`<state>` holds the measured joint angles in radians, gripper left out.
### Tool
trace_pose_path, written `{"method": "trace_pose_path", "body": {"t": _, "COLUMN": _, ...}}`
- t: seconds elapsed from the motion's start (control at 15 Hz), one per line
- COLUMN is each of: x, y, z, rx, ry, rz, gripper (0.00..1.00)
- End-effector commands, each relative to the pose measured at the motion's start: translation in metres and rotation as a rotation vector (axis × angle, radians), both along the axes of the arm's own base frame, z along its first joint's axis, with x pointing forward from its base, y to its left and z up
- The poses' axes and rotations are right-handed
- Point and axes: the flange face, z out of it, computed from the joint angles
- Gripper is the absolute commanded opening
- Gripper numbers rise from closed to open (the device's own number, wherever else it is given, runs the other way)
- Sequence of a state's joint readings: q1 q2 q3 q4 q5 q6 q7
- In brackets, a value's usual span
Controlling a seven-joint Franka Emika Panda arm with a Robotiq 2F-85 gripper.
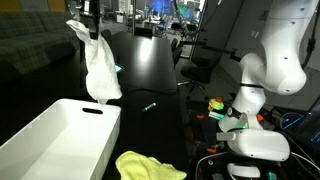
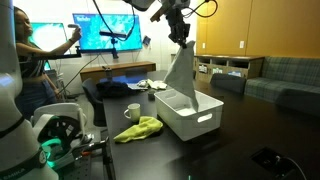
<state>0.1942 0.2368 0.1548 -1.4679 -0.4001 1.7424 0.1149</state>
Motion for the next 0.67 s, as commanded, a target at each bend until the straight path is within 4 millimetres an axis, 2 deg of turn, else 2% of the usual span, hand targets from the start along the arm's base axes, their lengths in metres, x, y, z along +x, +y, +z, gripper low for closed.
{"method": "trace_pose_path", "body": {"t": 0.0, "x": 0.026, "y": 0.015, "z": 0.0, "rx": -0.017, "ry": -0.006, "rz": 0.013, "gripper": 0.03}}
{"method": "trace_pose_path", "body": {"t": 0.33, "x": 0.049, "y": 0.05, "z": -0.019, "rx": -0.002, "ry": -0.009, "rz": 0.032, "gripper": 0.03}}
{"method": "trace_pose_path", "body": {"t": 0.47, "x": 0.056, "y": 0.057, "z": -0.026, "rx": -0.011, "ry": 0.001, "rz": 0.037, "gripper": 0.04}}
{"method": "trace_pose_path", "body": {"t": 0.53, "x": 0.059, "y": 0.058, "z": -0.03, "rx": -0.016, "ry": 0.014, "rz": 0.036, "gripper": 0.35}}
{"method": "trace_pose_path", "body": {"t": 0.6, "x": 0.06, "y": 0.058, "z": -0.032, "rx": -0.025, "ry": 0.025, "rz": 0.045, "gripper": 0.36}}
